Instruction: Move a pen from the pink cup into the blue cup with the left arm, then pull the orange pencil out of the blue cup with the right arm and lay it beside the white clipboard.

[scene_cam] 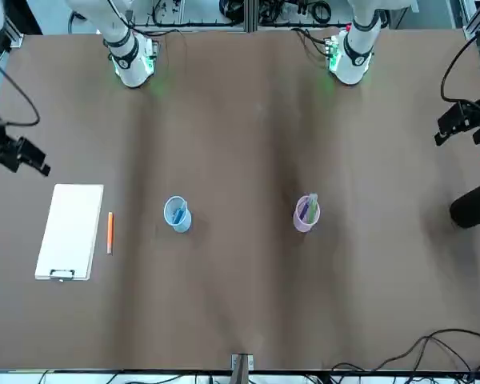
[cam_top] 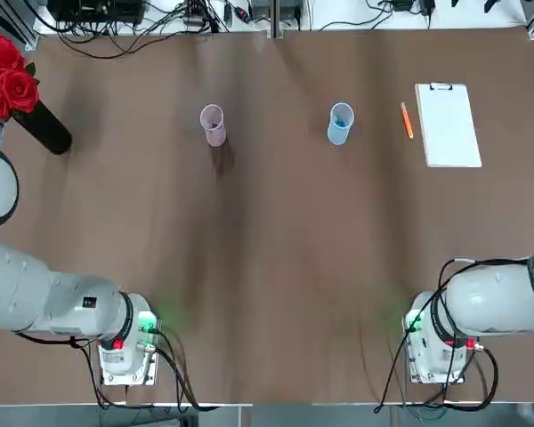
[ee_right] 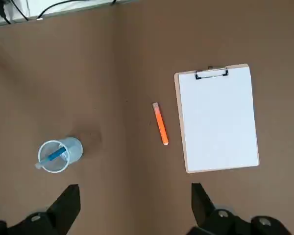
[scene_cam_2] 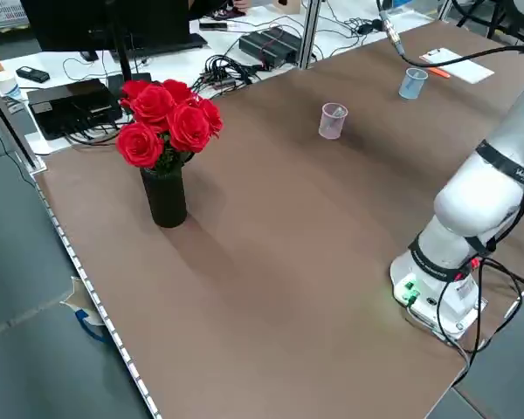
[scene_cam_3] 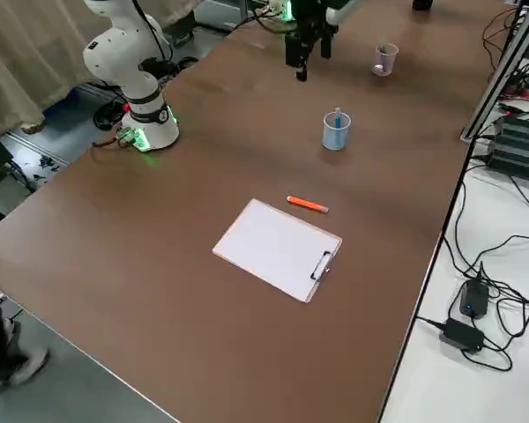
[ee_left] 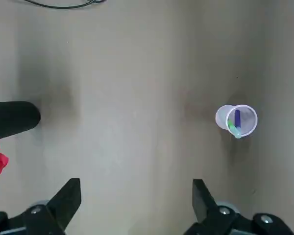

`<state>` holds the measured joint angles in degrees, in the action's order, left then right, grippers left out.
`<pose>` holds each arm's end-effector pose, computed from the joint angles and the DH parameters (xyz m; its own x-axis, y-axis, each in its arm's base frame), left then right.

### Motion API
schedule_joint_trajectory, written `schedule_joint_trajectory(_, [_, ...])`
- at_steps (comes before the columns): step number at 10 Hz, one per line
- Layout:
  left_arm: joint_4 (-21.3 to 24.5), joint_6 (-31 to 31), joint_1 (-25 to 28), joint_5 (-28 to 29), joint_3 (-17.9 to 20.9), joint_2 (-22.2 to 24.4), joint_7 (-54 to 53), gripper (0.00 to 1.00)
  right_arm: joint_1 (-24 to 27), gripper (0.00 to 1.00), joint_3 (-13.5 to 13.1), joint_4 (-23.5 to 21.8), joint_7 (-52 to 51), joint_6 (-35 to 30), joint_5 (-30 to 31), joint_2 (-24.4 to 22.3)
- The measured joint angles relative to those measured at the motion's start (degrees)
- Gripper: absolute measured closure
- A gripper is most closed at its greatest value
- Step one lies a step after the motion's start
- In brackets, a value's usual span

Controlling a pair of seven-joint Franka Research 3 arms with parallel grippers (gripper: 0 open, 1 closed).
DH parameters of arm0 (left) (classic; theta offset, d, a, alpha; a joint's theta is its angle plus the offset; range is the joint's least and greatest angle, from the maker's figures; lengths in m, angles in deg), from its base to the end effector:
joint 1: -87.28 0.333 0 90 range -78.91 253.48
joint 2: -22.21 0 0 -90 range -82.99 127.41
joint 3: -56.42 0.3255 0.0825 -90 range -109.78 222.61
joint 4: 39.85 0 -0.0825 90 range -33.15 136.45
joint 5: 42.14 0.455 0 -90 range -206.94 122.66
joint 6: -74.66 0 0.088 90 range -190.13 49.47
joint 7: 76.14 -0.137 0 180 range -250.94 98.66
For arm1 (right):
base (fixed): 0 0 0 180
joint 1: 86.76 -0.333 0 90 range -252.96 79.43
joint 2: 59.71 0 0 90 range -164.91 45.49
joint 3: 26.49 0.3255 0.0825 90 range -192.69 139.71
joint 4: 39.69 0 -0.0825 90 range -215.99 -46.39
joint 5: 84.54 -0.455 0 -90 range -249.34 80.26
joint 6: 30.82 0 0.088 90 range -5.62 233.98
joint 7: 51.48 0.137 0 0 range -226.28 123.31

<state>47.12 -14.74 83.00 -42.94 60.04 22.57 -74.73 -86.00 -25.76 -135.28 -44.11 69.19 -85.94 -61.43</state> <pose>0.6243 -0.0090 0.6357 0.9987 0.0130 0.0483 0.0122 -0.9998 0.0155 0.6344 0.0027 0.5857 0.9858 -0.1329 0.1029 -0.1297 -0.9908 -0.0375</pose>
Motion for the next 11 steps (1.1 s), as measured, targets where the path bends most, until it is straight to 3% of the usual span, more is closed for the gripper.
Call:
schedule_joint_trajectory(1, [0.0,0.0,0.0,0.0,0.0,0.0,0.0,0.0,0.28,0.0,1.22,-1.41,0.76,0.13,0.84,-1.19])
schedule_joint_trajectory(6, [0.0,0.0,0.02,0.0,0.01,0.0,0.0,0.0,2.21,0.0,1.38,-4.0,0.83,3.88,1.19,-0.87])
schedule_joint_trajectory(11, [0.0,0.0,0.04,0.0,0.05,0.0,0.0,0.0,4.32,0.0,1.57,3.11,-0.72,4.44,1.18,5.38])
